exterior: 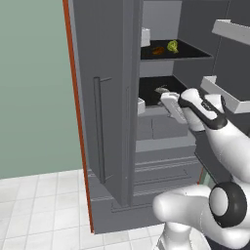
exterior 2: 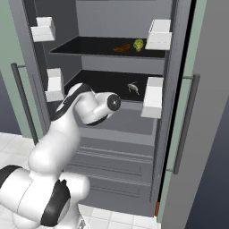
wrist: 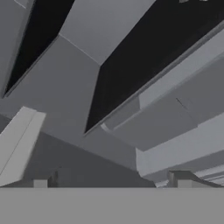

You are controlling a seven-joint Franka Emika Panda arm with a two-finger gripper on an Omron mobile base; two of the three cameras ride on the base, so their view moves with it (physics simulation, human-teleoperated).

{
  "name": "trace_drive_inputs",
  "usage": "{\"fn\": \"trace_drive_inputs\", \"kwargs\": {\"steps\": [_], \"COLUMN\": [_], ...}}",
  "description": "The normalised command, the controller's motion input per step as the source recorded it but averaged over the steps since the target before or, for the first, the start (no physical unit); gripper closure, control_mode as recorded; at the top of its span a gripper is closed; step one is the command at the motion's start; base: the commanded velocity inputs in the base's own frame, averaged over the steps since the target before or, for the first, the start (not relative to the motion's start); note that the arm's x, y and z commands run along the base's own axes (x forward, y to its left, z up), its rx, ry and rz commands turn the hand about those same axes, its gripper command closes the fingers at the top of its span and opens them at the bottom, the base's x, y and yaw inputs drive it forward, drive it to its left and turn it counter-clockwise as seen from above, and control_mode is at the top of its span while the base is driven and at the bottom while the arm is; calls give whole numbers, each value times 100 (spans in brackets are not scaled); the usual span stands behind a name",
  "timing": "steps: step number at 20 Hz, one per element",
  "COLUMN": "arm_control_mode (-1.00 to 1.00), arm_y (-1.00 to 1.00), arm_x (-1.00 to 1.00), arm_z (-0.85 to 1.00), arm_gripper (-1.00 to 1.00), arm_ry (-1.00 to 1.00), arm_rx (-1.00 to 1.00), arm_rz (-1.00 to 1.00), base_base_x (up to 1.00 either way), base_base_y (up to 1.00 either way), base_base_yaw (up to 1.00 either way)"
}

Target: Open the fridge, remove the banana, broccoli, and fish, and place them on any counter.

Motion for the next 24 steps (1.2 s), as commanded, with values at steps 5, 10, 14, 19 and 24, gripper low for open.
{"fn": "trace_drive_inputs", "kwargs": {"steps": [5, 10, 14, 19, 24], "arm_control_mode": [-100, -100, -100, -100, -100], "arm_y": [48, 59, 59, 54, 78], "arm_x": [0, -11, -23, -52, -49], "arm_z": [0, 3, 18, 24, 5], "arm_gripper": [-100, -100, -100, -100, -100], "arm_ry": [-1, -6, -9, -15, -11], "arm_rx": [-2, -5, -5, -6, -8], "arm_rz": [17, 16, 11, 9, 10], "base_base_x": [0, 0, 0, 0, 0], "base_base_y": [0, 0, 0, 0, 0], "base_base_yaw": [0, 0, 0, 0, 0]}}
